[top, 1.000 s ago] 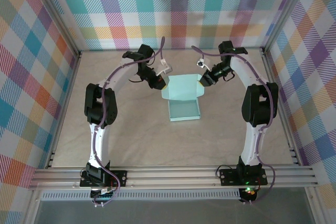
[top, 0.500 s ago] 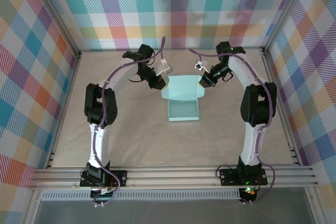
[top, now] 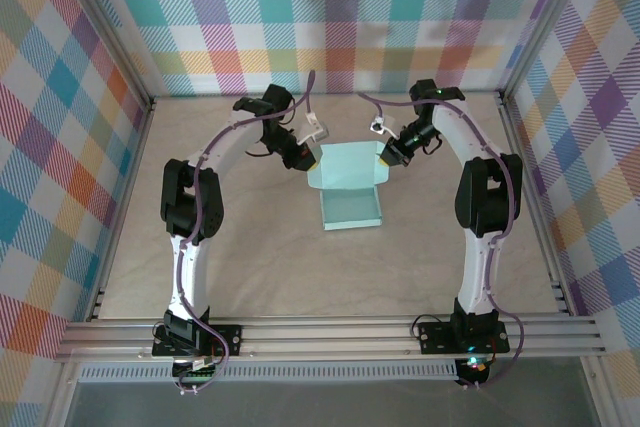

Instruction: Fold the paper box

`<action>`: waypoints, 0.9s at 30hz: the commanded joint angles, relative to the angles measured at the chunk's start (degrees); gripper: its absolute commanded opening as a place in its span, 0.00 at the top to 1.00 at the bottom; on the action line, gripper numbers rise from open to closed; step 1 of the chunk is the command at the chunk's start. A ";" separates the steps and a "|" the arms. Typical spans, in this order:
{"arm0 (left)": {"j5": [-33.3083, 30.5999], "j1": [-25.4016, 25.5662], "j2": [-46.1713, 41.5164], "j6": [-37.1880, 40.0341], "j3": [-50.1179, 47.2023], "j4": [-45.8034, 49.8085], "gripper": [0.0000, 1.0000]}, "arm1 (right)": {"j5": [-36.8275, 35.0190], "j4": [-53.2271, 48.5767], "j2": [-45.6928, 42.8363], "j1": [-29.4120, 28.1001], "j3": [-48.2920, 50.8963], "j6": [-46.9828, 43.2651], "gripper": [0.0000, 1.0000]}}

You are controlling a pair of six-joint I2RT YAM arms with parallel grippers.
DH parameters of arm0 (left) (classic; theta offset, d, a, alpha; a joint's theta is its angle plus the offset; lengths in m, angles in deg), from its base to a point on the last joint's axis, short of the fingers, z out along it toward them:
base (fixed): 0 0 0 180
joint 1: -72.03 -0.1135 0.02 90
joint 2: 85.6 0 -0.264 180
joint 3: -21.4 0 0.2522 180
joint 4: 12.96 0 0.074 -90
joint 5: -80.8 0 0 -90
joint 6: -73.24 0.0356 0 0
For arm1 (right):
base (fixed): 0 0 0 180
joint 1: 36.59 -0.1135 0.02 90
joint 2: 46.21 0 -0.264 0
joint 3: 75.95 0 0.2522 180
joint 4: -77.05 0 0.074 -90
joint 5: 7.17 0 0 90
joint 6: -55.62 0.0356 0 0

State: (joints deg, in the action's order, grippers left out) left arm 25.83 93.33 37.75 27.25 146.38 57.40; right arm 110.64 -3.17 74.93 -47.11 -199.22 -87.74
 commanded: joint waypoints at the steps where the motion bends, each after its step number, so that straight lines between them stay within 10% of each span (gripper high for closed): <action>1: -1.19 0.39 -0.15 1.34 0.70 1.52 1.00 | 1.62 -2.21 0.37 -0.29 -1.66 -1.09 1.00; 27: -16.92 4.89 -5.26 -14.27 -2.21 -11.07 1.00 | -25.36 35.91 -25.18 -9.08 31.13 31.99 1.00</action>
State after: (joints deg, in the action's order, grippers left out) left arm 13.93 96.76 35.19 15.97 144.80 47.94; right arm 89.64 26.82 52.48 -54.89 -170.22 -61.12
